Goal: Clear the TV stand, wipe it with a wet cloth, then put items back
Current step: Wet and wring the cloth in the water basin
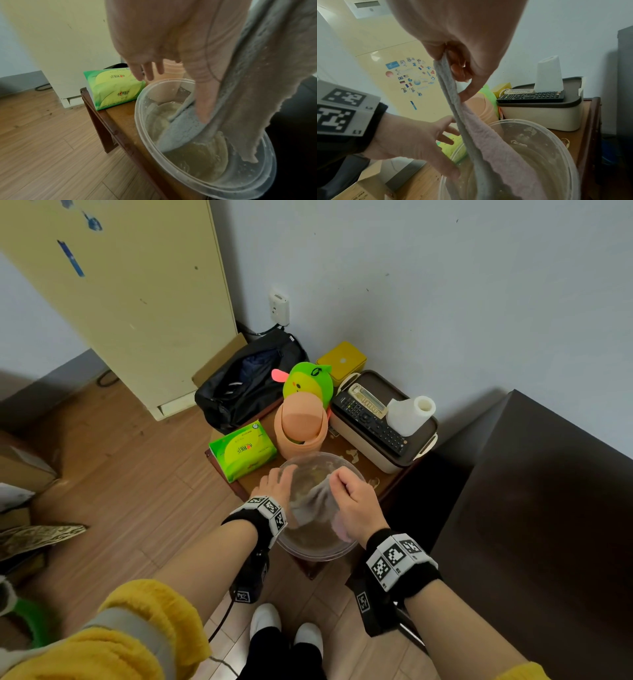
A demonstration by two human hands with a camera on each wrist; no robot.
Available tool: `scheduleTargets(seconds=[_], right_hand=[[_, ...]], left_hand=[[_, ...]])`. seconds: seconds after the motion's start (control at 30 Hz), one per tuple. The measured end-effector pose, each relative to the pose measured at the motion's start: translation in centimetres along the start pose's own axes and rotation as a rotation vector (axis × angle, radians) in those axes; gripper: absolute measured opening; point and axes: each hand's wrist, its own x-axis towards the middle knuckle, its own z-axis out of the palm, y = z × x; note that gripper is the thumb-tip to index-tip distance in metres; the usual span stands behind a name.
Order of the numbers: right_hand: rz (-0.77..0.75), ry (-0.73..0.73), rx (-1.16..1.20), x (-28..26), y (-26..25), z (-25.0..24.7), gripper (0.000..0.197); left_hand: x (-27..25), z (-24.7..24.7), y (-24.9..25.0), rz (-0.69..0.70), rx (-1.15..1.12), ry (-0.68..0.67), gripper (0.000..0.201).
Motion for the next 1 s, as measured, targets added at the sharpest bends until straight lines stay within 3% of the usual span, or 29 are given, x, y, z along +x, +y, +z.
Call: scheduleTargets(seconds=[0.1,0.2,0.27,0.37,0.53,0.6,0.67,0.8,0.9,0.97,1.0], right_hand=[[-0.015,-0.003,0.021,0.2,-0.1,0.2,0.029],[-0.018,0.048,0.125,0.3,-0.2,0.2,0.029],[-0.043,0.106,0.182,0.4,-0.5,0.2,0.029],[-0.130,0.171,0.187,0.4,-1.2,0.0,0.026],[-0.162,0.266,0.113,0.5,-0.5,-0.4,0.030],[-0.120,0.321,0.115,0.3,0.2,-0.7,0.026],[-0.060,0.347,0.062,0.1,1.2,-1.0,0.024],[0.121,0.334,-0.209,-0.3,3.6,-1.6,0.022],[0.340,0.205,-0.387,-0.4,4.5,-1.6,0.021],[0.460,0.102,-0.414,-0.4,5.1,-1.2,0.020],[0.480,0.053,-0.418,-0.4,5.5,-0.9,0.028]], left_hand=[[0.1,0.3,0.8,0.162,-0.202,-0.064,0.128],[0.1,1.2,2.1,0.244,-0.316,-0.122,0.119],[0.3,2.1,2.3,0.225,-0.309,-0.135,0.091],[0.5,2.8,2.0,0.208,-0.374,-0.028,0.034],[0.0,1.6,1.9,0.045,-0.342,-0.026,0.005],[0.2,1.4,1.7,0.057,-0.311,-0.010,0.015],[0.3,1.0,1.3,0.044,-0.355,0.050,0.008],[0.2,0.6,0.4,-0.022,-0.497,0.137,0.011],[0.0,0.1,0.3,-0.007,-0.523,0.123,0.024],[-0.2,0.0,0.7,0.062,-0.538,0.126,0.028],[-0.4,-0.1,1.0,0.116,-0.538,0.142,0.027]])
